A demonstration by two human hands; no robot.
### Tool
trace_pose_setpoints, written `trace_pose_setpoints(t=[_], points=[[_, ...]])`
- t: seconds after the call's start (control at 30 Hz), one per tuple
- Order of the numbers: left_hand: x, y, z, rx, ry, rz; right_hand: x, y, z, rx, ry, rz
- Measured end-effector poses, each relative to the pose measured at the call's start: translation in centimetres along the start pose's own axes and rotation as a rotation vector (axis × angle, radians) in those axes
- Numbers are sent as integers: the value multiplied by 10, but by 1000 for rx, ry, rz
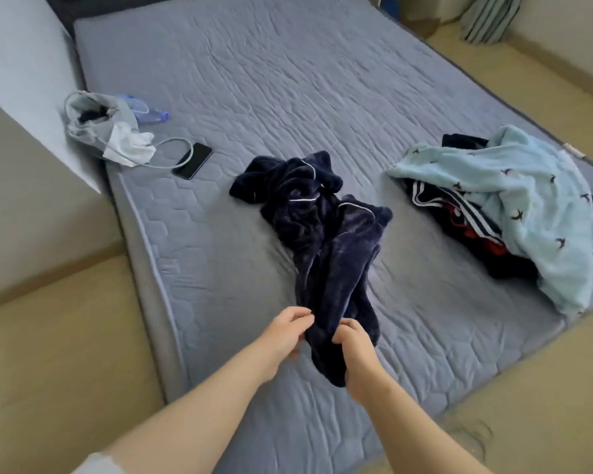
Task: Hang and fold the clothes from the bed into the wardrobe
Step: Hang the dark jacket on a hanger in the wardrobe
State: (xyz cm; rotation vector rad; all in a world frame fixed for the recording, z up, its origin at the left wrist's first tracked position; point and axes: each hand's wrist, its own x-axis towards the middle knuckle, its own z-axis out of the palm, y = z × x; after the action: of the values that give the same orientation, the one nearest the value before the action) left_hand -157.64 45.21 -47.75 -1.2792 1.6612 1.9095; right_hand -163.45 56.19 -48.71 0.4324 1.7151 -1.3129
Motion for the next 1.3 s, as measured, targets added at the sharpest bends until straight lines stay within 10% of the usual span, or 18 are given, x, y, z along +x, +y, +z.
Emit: trace_pose_setpoints(t=[0.37,0.57,0.7,0.93,1.3], points=[[-179,-46,-103,67,-182,117,-167,43,83,208,-69,87],[-225,-34,-118,97,-236,499,-215,-18,91,260,-144,-158],[-224,-4,-105,30,129,730,-241,-49,96,379,-298,-305],[-246,30,-121,-215,502,599,-259,-49,96,187,-359,-541],[-311,111,-139,-792,39,723,-283,-67,96,-228,-514,-983]])
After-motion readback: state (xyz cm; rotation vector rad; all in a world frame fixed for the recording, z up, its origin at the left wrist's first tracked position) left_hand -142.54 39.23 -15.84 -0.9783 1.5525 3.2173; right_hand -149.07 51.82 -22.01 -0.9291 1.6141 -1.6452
